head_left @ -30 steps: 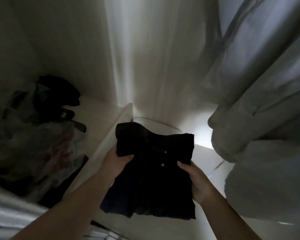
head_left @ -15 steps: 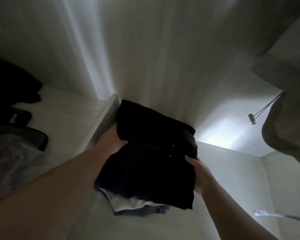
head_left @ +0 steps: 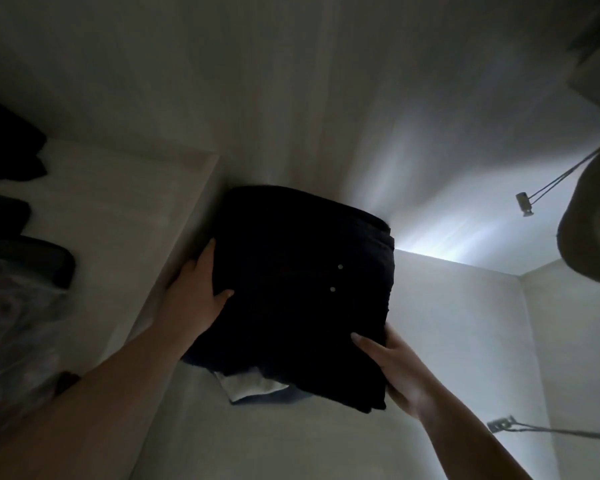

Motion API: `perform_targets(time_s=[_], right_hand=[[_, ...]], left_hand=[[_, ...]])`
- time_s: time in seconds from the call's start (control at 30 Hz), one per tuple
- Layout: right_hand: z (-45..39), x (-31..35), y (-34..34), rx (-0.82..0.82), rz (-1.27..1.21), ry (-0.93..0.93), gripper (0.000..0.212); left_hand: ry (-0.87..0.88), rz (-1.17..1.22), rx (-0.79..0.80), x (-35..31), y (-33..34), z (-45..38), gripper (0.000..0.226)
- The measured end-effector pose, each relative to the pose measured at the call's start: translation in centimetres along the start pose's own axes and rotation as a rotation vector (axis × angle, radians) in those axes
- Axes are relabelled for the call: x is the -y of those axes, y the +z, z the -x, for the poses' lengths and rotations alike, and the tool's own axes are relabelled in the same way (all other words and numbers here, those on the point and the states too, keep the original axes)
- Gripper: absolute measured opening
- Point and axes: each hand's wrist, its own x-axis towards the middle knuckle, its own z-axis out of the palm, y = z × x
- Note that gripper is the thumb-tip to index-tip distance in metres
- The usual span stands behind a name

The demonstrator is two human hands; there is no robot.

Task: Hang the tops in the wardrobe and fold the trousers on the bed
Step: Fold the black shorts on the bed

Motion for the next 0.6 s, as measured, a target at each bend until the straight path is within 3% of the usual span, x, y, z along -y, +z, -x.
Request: perform_targets(time_s=[0.17,0.27,0.37,0.43,0.5,0.6], right_hand=[[-0.7,-0.1,-0.1,-0.209,0.332,-0.040,0.064],[-1.8,0.6,0.6,-0.413,0.619,-0.266,0.080],[-4.2,2.5,3.1,-0.557,0.966,-0.544,0.079],[-6.2,4.2,4.7,-0.588,1.117,-0.582,0.078],[-8.5,5.4,5.7,-0.578,1.214,-0.546,0.077],[-11.4,5.0,5.7,-0.534,1.219,-0.492,0.079]], left_hand=[[0.039,-0.109,0.004,-0.6,0.6,1.3,0.103],[0.250,-0.216,-0.158,-1.5,1.4,0.8,0.093],[0.389,-0.186,-0.173,-3.1,2.2,-1.4,0.082],[0.453,-0.168,-0.170,-4.3,2.8,-3.2,0.076],[0.445,-0.191,-0.166,-4.7,3.3,-5.2,0.076],[0.270,-0.177,-0.094,-3.3,4.8,-7.8,0.085]])
